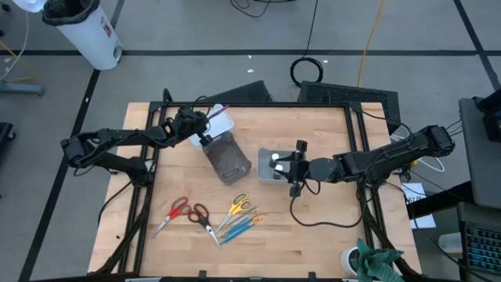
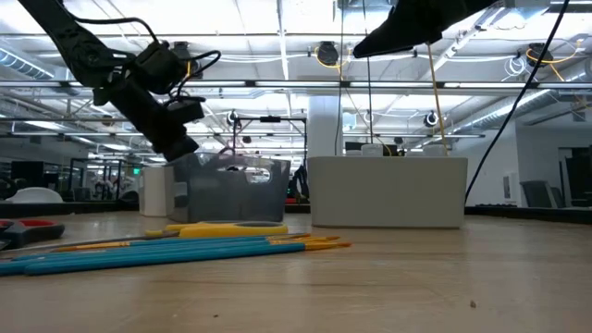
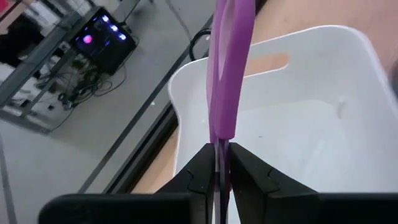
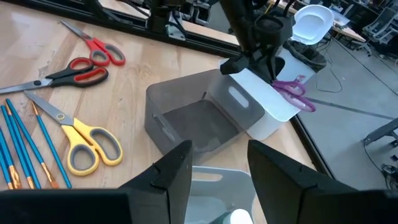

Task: Pick & Place Paint Supplies
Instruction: Put the purple scissors into the white bin

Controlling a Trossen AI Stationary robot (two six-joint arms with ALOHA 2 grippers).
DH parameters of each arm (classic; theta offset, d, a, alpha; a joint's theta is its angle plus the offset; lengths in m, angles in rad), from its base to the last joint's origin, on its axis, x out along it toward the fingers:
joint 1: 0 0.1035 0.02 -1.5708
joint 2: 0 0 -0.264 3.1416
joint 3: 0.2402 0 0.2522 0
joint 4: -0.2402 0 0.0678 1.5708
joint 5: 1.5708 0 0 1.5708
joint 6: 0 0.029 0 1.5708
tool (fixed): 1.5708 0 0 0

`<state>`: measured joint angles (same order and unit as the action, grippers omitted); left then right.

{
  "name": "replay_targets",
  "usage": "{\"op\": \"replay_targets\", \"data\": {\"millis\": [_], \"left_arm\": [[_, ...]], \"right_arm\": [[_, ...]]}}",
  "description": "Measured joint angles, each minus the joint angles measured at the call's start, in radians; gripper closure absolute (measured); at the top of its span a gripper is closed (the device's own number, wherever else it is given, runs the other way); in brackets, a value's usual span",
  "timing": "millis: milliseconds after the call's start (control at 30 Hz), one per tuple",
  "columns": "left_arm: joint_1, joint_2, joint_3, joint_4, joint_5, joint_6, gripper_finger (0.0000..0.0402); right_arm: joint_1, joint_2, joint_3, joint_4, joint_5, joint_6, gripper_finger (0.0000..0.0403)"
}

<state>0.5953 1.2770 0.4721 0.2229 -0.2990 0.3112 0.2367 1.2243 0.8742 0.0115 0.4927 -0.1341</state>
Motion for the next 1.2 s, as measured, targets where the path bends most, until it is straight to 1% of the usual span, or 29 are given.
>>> {"op": "replay_targets", "data": {"millis": [67, 167, 267, 367, 467, 633, 700, 767, 900, 967, 1067, 1200], "left_arm": [[-0.001, 0.000, 0.000, -0.016, -0.011, 0.002, 0.0351], [-0.002, 0.000, 0.000, -0.024, -0.019, 0.005, 0.0326], [-0.002, 0.000, 0.000, -0.022, -0.022, 0.006, 0.0285], [-0.002, 0.000, 0.000, -0.019, -0.028, 0.009, 0.0236], [-0.002, 0.000, 0.001, -0.017, -0.050, 0.019, 0.0192], [-0.035, -0.032, 0.016, -0.019, -0.110, 0.024, 0.0144], [-0.059, -0.058, 0.027, -0.016, -0.113, 0.012, 0.0133], [-0.082, -0.091, 0.034, -0.020, -0.113, -0.037, 0.0126], [-0.101, -0.147, 0.059, -0.013, -0.112, -0.130, 0.0122], [-0.091, -0.148, 0.064, 0.003, -0.076, -0.201, 0.0122], [-0.062, -0.109, 0.064, 0.043, 0.021, -0.258, 0.0122], [-0.029, 0.006, 0.064, 0.121, 0.028, -0.279, 0.0121]], "right_arm": [[0.000, 0.000, 0.000, 0.001, 0.000, 0.000, 0.0257], [0.000, 0.000, 0.000, 0.000, 0.000, 0.001, 0.0257], [0.000, -0.001, 0.000, 0.000, 0.000, 0.002, 0.0257], [0.000, -0.005, 0.000, 0.002, 0.000, 0.010, 0.0257], [0.001, -0.013, 0.000, -0.001, 0.000, 0.018, 0.0257], [0.012, -0.036, 0.000, -0.001, 0.000, 0.030, 0.0257], [0.024, -0.045, 0.000, -0.001, 0.000, 0.036, 0.0257], [0.039, -0.056, 0.000, -0.001, 0.000, 0.037, 0.0257], [0.070, -0.075, 0.000, 0.011, 0.000, 0.036, 0.0257], [0.081, -0.081, 0.000, 0.019, -0.001, 0.029, 0.0257], [0.087, -0.086, 0.000, 0.028, 0.000, 0.013, 0.0257], [0.086, -0.086, 0.000, 0.027, 0.000, 0.009, 0.0257]]}}
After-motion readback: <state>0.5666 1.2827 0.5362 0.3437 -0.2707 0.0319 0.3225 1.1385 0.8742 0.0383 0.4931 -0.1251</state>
